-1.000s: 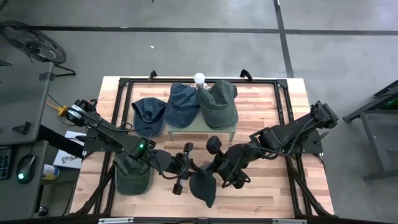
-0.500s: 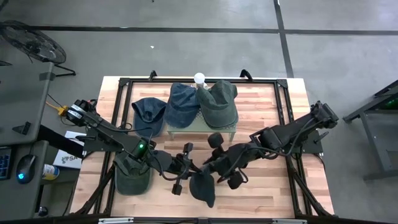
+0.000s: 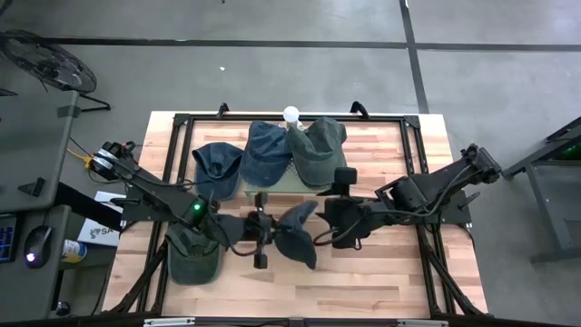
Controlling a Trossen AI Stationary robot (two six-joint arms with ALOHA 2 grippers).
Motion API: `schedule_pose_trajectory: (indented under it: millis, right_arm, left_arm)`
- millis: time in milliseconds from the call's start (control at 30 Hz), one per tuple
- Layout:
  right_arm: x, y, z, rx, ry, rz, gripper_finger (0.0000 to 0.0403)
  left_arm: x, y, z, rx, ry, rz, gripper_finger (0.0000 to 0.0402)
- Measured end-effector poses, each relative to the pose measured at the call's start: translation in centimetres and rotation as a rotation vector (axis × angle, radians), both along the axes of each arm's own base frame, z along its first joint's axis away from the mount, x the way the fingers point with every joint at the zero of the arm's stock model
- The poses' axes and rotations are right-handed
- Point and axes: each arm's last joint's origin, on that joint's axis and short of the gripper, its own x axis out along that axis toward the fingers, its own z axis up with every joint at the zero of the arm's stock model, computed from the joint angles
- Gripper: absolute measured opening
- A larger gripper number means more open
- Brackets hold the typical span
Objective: Pick & Place hat
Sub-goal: Stack the bottom dark blue cap on the top of the dark blue cap on the shelf
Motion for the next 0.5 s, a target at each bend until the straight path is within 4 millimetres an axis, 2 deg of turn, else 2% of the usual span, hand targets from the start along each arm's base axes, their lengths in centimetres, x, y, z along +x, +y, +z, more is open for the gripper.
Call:
schedule_pose_trajectory:
  millis: [200,500]
  right_arm:
    - [-0.9,-0.6,-0.7,0.022,0.049,-0.155,0.0212]
    - [-1.8,-1.3,-1.2,0.025,0.047,-0.341,0.0212]
  left_arm:
    - [-2.3,1.6,2.3,-0.086,-0.048,0.117,0.0000]
    - [-6.9,4.7,5.6,-0.103,-0.134,0.343,0.0000]
